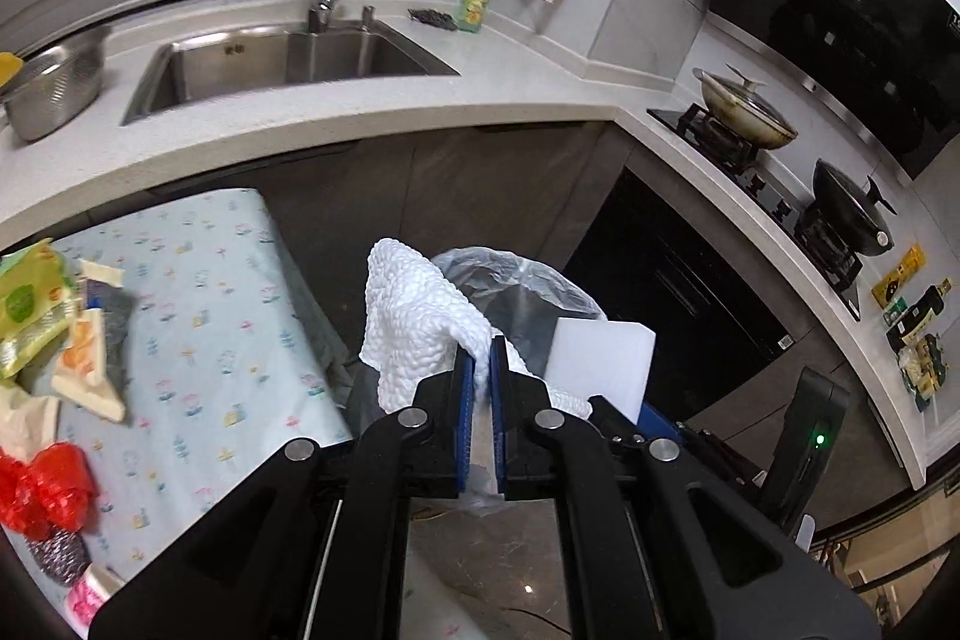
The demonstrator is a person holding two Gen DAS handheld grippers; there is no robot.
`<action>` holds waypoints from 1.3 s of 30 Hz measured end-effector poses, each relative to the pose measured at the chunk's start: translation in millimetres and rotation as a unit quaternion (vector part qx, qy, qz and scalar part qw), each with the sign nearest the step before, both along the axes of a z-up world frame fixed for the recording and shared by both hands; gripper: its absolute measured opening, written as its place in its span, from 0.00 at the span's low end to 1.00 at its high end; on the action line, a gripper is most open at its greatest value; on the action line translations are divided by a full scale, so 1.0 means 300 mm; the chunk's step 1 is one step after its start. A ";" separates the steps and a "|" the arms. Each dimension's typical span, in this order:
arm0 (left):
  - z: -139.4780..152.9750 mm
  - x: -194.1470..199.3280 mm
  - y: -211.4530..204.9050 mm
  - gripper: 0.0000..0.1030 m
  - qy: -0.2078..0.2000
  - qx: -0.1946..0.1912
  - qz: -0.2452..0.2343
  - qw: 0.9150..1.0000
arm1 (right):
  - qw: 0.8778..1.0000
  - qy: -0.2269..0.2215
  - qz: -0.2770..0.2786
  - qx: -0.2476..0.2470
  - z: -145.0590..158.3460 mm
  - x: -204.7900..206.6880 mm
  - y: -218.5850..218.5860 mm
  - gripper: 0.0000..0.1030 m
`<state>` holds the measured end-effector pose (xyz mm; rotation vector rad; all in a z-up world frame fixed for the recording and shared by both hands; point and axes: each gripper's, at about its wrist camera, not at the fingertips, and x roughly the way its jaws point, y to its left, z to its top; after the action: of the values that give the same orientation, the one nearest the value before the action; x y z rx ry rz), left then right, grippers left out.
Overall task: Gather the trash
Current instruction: 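Carry the sponge and paper towel to the bin and open both tools, then return both tools to the table and grasp the clear plastic bag with the right tool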
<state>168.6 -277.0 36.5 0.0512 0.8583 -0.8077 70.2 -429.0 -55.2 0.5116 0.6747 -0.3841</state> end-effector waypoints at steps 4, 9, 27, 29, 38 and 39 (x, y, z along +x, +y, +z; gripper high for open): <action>-0.055 0.035 -0.102 0.05 0.020 0.010 -0.017 1.000 | 1.000 0.003 -0.006 0.009 -0.027 0.015 -0.045 0.31; -0.110 0.062 -0.167 0.06 0.036 0.007 -0.025 0.999 | 1.000 0.004 -0.012 0.010 -0.047 0.023 -0.075 0.36; -0.044 0.062 -0.078 0.48 0.009 -0.010 0.013 1.000 | 1.000 -0.026 0.002 -0.009 0.061 -0.028 0.004 0.54; -0.026 0.052 -0.044 0.48 -0.001 -0.009 0.022 1.000 | 0.999 -0.029 0.010 -0.013 0.082 -0.034 0.033 0.54; 0.033 0.000 0.136 0.52 -0.040 0.003 0.073 0.997 | 0.997 -0.053 0.045 -0.025 0.185 -0.067 0.189 0.60; 0.039 -0.006 0.160 0.54 -0.043 0.004 0.079 0.996 | 0.997 -0.054 0.050 -0.028 0.192 -0.070 0.209 0.60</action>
<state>166.8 -229.0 48.1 0.0257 0.7735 -0.6486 49.1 -366.3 2.4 0.4406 0.5812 -0.2774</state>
